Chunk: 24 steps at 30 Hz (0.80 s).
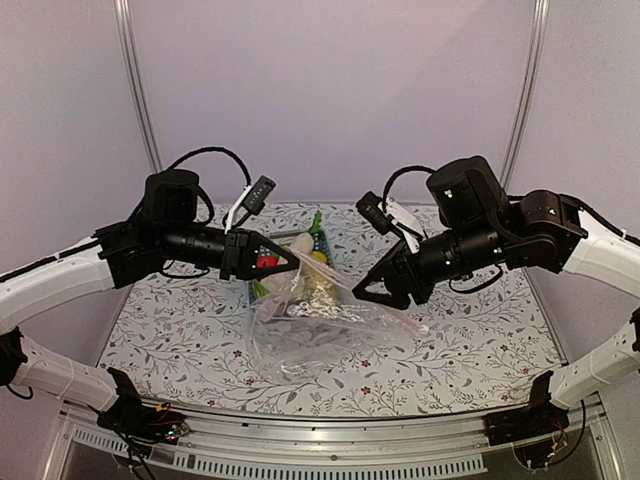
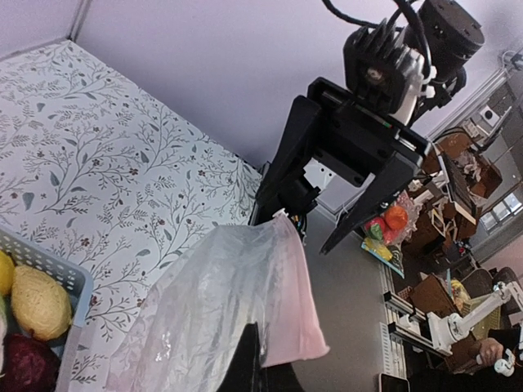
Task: Place the food in the zip-top bag and seal the zipper
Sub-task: Pass from the left arm to the right
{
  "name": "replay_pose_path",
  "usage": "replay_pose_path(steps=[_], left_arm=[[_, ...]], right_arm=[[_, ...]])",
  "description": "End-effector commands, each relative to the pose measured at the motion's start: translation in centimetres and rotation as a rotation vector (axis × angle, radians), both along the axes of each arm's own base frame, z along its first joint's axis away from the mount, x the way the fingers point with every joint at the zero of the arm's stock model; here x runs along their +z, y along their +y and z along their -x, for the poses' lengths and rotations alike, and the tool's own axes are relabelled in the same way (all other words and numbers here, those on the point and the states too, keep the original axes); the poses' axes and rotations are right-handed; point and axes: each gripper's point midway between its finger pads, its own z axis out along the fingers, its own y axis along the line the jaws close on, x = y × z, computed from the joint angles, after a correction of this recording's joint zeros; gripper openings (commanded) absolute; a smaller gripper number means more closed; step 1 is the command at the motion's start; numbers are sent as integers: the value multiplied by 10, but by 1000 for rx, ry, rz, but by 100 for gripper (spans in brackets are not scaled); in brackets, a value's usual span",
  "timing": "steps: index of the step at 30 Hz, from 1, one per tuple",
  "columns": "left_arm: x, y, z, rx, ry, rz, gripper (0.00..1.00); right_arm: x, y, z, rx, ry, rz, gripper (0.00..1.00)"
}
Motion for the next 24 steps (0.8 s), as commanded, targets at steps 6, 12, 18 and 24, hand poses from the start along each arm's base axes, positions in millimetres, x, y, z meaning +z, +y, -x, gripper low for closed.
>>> replay_pose_path(steps=[6, 12, 18, 24], left_arm=[[1, -7, 7, -34, -7, -13, 0], [1, -7, 8, -40, -10, -18, 0], [1, -7, 9, -42, -14, -22, 0], [1, -8, 10, -50, -14, -22, 0]], right_arm=[[16, 15, -1, 40, -24, -34, 50], [11, 22, -4, 45, -25, -26, 43], [7, 23, -10, 27, -38, -15, 33], [3, 26, -13, 19, -44, -16, 20]])
